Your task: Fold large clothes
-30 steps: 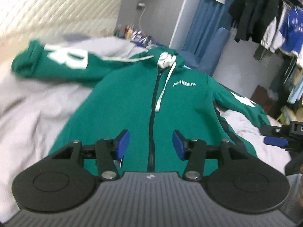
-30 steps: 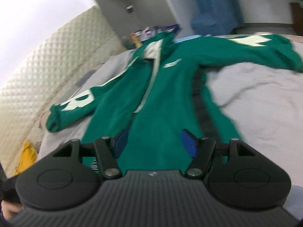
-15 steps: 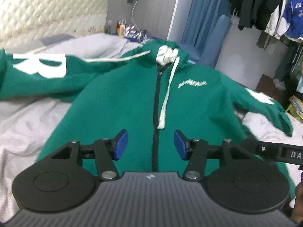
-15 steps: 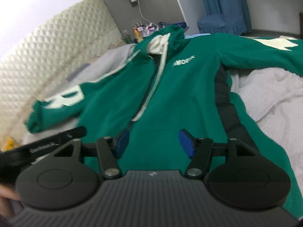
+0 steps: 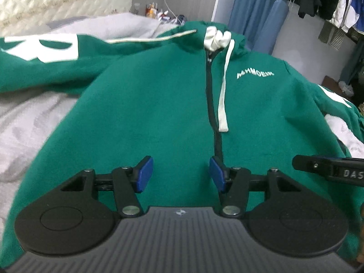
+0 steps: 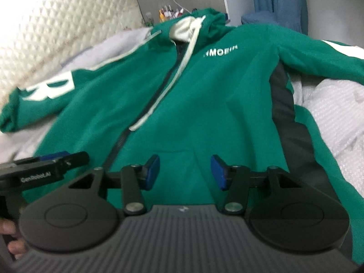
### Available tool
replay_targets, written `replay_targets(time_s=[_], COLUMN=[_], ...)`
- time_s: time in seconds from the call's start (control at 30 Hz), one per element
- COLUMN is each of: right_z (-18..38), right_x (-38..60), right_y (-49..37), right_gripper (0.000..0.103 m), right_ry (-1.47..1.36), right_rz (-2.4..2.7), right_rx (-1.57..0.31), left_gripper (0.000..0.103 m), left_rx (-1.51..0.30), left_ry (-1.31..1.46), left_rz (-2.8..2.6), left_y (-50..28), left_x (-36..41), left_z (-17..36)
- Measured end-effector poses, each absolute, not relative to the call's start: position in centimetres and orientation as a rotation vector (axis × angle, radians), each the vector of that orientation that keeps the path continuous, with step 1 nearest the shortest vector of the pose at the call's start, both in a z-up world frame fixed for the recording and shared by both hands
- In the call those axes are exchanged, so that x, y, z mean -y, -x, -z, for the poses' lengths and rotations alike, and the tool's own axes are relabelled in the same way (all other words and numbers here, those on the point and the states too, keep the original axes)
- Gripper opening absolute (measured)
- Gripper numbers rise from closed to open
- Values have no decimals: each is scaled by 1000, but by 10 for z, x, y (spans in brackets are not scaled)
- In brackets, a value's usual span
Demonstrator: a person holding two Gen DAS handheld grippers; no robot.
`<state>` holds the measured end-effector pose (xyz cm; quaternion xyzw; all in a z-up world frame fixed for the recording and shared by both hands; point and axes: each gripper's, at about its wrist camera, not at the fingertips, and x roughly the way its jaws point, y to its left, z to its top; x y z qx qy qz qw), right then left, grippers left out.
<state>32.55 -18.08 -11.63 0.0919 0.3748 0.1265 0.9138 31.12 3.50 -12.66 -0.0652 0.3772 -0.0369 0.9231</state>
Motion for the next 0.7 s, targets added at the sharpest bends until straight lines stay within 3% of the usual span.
replay_targets(time_s=[0.23, 0.7], right_z=[139, 120], right_x=[179, 179], right_y=[-337, -322], right_gripper=[51, 54], right_ry=[-164, -193], right_rz=[-223, -186], right_rx=[-853, -808], left_gripper=[68, 84], left_rx=[-797, -795], left_ry=[110, 193], left_rz=[72, 88], left_y=[-316, -310], left_x=[-31, -38], left_z=[142, 128])
